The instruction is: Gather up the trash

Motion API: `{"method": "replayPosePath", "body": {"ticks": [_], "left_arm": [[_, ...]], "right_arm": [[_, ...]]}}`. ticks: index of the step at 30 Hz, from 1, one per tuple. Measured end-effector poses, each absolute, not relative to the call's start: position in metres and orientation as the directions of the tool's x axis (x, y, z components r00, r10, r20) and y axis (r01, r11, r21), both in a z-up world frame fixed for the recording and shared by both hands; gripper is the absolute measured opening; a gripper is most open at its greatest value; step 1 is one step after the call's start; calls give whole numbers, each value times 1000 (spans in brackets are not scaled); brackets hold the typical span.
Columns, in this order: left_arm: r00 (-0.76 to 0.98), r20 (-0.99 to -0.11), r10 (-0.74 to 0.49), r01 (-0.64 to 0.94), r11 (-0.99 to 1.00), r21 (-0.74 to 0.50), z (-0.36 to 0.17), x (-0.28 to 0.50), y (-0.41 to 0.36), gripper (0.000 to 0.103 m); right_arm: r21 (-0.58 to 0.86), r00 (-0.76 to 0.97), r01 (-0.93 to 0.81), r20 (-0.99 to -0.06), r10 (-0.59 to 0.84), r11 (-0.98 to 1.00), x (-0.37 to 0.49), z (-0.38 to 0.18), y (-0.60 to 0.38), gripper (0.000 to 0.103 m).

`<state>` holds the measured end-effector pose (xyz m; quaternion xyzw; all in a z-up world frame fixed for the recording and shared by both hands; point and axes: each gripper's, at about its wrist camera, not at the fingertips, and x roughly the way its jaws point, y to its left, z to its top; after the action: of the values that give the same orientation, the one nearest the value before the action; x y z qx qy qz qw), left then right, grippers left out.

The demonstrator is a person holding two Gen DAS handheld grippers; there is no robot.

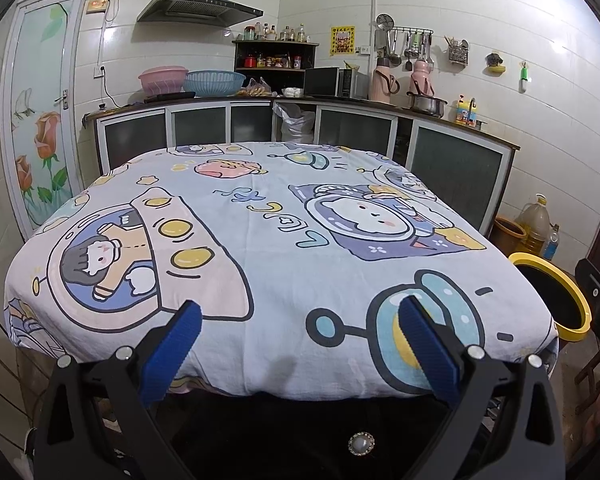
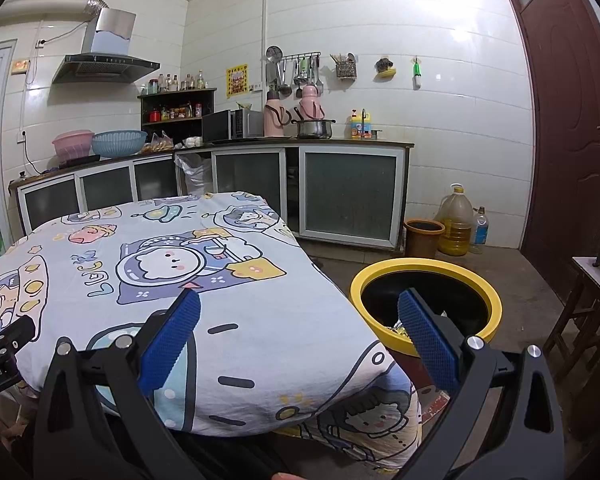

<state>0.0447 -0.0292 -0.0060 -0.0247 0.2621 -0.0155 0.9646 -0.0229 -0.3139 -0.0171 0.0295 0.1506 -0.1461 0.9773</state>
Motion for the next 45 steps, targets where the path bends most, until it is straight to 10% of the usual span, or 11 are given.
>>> {"method": "replayPosePath", "body": {"ticks": [45], "left_arm": [[850, -525, -54, 25, 998, -63, -13, 45, -35, 95]], "right_arm": [[19, 907, 296, -320, -274, 955, -20, -21, -318, 95]]}}
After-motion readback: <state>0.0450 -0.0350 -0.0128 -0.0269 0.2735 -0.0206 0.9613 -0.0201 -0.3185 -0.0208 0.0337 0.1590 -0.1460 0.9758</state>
